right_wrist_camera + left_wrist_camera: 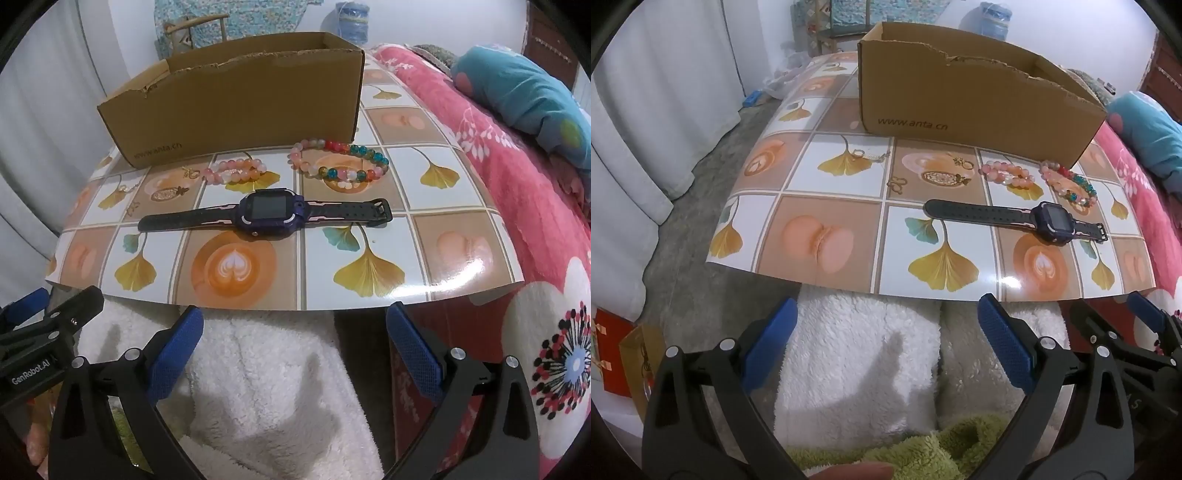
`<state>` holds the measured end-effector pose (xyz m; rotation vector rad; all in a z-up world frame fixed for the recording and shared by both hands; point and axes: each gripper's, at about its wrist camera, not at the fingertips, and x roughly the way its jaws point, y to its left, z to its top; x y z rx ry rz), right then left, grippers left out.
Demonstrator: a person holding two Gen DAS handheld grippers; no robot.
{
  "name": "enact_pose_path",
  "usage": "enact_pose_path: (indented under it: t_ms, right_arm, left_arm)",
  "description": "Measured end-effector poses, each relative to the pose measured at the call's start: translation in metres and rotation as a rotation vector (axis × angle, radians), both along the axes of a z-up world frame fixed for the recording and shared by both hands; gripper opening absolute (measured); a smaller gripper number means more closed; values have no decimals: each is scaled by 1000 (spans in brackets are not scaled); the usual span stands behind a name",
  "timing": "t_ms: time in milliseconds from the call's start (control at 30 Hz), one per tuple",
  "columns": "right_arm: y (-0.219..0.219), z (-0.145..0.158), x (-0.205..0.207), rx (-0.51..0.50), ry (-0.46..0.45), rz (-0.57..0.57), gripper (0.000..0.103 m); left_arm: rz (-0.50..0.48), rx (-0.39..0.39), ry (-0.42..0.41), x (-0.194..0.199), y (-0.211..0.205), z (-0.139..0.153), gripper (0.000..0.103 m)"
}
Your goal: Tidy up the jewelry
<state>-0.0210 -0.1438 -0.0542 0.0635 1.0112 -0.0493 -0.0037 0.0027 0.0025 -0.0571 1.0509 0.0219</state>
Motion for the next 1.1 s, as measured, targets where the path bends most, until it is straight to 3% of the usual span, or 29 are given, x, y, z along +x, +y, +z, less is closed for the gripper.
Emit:
enact_pose_path:
  t_ms: [1100]
  right_arm:
    - [2,-5,4,4,11,-9,97]
  left_arm:
    - [0,1,13,0,-2,-4,95]
